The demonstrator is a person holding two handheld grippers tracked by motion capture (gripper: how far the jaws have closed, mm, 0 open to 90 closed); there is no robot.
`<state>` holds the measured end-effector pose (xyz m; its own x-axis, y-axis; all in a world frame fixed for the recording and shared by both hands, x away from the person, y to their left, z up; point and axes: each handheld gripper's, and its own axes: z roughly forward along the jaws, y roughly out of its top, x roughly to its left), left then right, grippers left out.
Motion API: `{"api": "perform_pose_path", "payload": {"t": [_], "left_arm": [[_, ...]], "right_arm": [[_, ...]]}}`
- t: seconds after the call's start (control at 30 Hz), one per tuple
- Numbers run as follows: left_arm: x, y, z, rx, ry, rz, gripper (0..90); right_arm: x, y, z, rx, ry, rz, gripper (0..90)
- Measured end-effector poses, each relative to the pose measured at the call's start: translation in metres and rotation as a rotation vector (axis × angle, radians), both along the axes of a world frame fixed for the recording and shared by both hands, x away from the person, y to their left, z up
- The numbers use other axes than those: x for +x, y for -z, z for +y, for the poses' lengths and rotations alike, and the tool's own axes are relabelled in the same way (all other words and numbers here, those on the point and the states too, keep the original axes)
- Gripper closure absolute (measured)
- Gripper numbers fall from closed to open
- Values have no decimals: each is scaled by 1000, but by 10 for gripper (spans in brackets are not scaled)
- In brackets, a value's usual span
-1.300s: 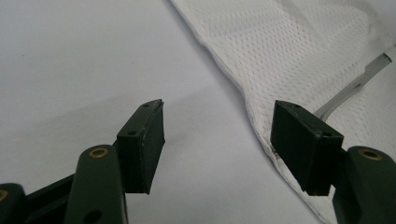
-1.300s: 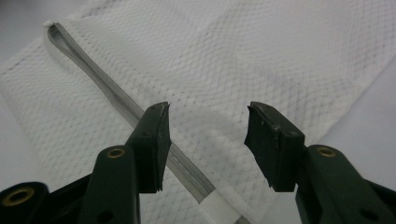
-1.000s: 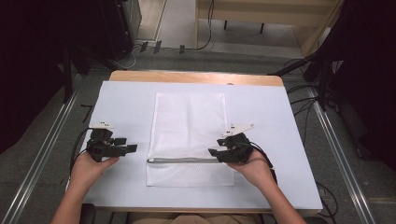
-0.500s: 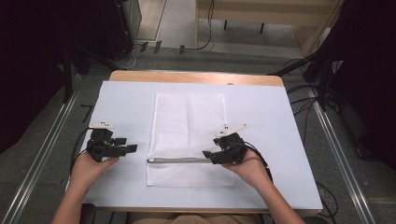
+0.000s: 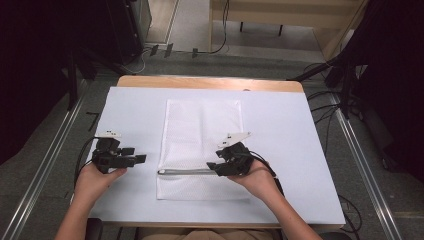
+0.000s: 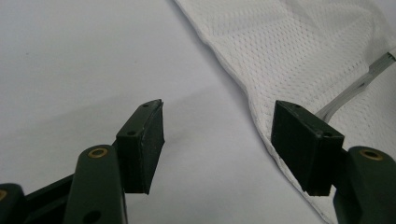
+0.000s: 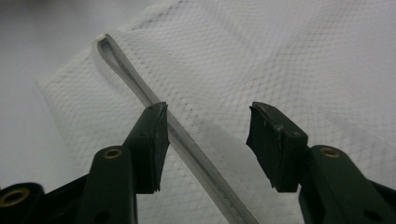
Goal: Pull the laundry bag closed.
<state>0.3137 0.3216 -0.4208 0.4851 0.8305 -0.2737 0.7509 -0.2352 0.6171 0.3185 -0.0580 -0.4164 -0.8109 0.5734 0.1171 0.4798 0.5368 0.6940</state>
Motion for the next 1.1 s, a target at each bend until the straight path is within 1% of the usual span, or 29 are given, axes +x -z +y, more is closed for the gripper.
{"api": "perform_pose_path", "payload": {"t": [0.03,0.17,0.27,0.3,0.33,0.4,0.47,0.63,0.67,0.73,0.87,1.0,1.1], "left_arm": [[0,0,0,-1,-2,0,351],[0,0,0,3,-2,0,350],[0,0,0,2,-3,-3,351],[0,0,0,3,-4,-2,351],[0,0,0,3,-4,-2,351],[0,0,0,7,-4,-4,351],[0,0,0,4,-2,-5,351],[1,1,-2,7,8,-3,351],[0,1,-2,6,8,-5,351],[0,0,-1,2,2,-7,351],[0,0,1,-2,-2,-8,351],[0,0,1,-6,-2,-9,351],[0,0,1,-5,-5,-11,351]], "right_arm": [[0,1,2,-1,-10,1,502],[0,1,10,0,-9,18,535],[0,0,15,9,-24,14,559],[-1,0,17,13,-24,22,563],[-2,0,19,17,-28,13,570],[-3,0,23,26,-36,27,571],[-3,1,27,28,-44,29,577],[-5,3,36,25,-68,34,581],[-5,4,38,24,-75,27,582],[-5,4,43,24,-80,29,587],[-4,5,50,21,-90,37,629],[-4,7,56,26,-89,55,661],[-4,8,61,27,-100,57,689]]}}
